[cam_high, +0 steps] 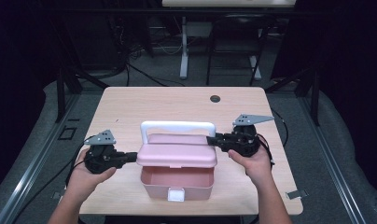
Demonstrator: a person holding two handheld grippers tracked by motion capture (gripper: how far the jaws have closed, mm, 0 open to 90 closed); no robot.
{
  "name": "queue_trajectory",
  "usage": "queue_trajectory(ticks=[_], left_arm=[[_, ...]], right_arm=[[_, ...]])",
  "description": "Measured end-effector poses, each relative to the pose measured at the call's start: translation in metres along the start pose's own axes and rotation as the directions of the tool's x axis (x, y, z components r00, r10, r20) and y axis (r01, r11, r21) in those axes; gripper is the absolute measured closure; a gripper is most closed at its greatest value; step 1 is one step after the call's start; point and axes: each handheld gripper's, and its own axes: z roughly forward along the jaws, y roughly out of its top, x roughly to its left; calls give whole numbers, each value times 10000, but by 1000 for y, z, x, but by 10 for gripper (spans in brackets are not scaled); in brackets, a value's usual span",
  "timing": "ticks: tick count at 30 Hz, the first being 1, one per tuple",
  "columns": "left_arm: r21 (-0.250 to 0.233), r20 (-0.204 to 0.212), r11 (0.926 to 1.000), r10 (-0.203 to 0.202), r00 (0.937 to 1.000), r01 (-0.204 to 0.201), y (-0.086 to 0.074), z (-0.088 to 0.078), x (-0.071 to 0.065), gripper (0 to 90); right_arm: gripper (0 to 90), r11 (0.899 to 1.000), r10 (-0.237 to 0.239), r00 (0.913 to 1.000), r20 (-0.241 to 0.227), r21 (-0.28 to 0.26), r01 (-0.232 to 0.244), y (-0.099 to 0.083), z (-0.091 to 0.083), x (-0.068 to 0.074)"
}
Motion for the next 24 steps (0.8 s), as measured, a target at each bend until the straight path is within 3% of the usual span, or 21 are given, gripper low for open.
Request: queue_trajectory(ticks=[24], left_arm=[[160, 577, 9979, 620, 9964, -630, 6, 13, -23, 894]], right_arm=[[735, 9999, 122, 9999, 48, -108, -121, -1, 1, -1]])
